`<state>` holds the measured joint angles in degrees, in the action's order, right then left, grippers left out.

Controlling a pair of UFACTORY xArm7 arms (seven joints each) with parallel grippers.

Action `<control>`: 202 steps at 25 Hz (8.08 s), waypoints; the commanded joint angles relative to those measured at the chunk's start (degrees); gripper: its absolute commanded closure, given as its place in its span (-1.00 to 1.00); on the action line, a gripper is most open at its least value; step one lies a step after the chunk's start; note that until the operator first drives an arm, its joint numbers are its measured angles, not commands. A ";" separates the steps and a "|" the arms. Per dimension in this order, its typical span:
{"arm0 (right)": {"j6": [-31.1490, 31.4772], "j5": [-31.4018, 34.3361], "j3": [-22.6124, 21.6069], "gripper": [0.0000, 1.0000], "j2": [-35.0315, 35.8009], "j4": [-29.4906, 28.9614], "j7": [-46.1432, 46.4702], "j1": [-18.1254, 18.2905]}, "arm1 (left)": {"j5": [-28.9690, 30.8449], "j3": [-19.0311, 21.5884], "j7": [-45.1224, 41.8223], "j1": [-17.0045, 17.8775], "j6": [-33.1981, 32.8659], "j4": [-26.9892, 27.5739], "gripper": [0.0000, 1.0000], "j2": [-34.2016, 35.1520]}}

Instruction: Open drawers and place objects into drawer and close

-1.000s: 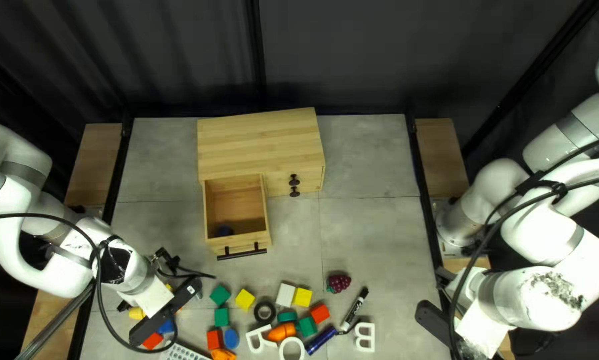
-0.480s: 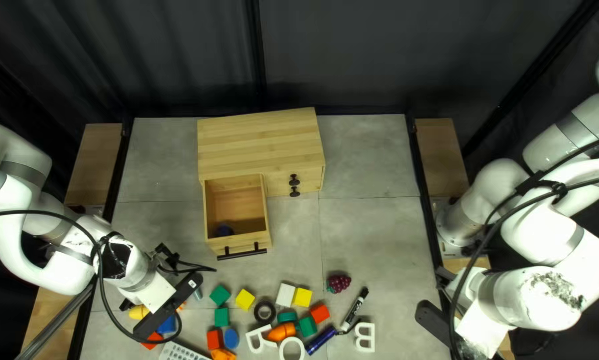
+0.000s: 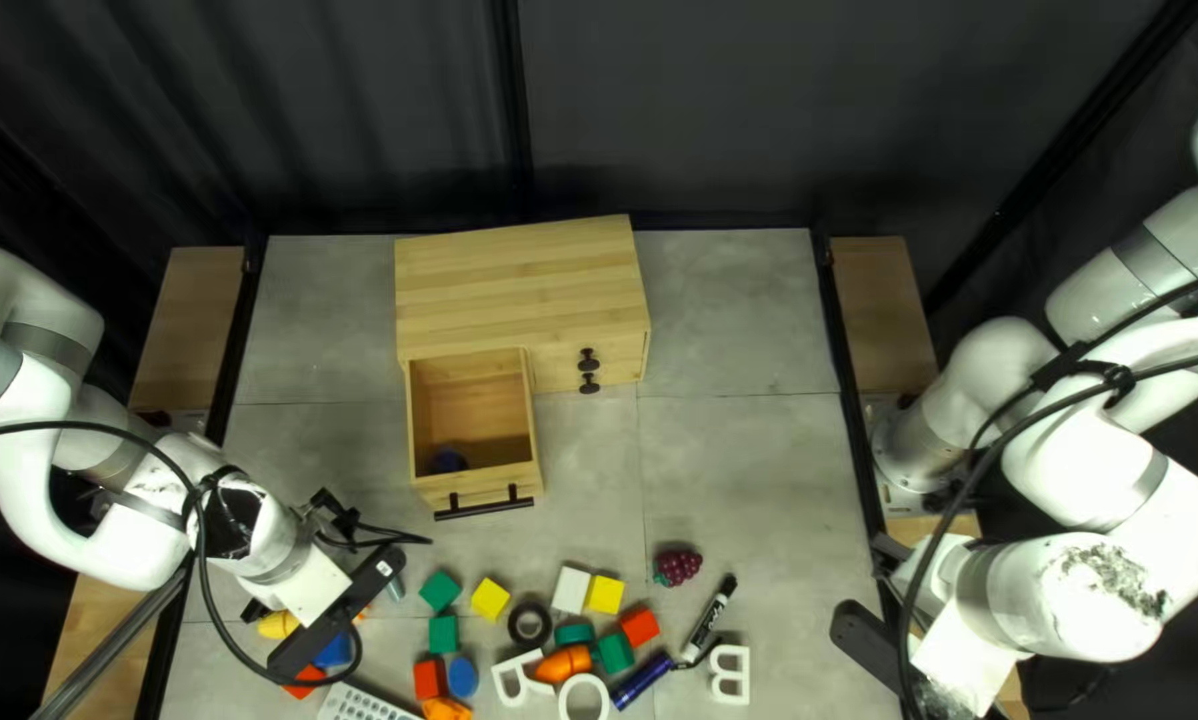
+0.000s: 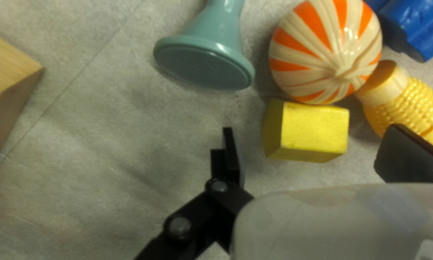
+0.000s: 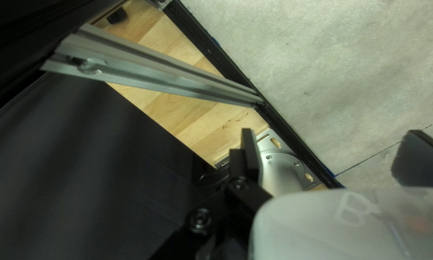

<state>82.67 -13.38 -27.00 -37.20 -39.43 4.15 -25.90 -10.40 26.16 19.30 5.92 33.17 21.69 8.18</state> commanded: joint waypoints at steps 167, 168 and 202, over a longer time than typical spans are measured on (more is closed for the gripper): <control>0.00 0.00 0.00 -1.00 0.00 0.00 0.00 0.00 | 3.26 8.80 -56.85 -8.07 19.78 26.05 -1.00 -8.90; 0.00 0.00 0.00 -1.00 0.00 0.00 0.00 0.00 | 3.17 8.79 -58.84 -7.99 19.00 25.84 -1.00 -9.24; 0.00 0.00 0.00 -1.00 0.00 0.00 0.00 0.00 | 13.94 8.85 -88.96 -6.15 -2.53 8.96 -1.00 -9.24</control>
<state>82.67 -13.38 -27.00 -37.20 -39.43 4.15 -25.90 3.16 34.89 -69.06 -0.39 30.60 30.71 -1.04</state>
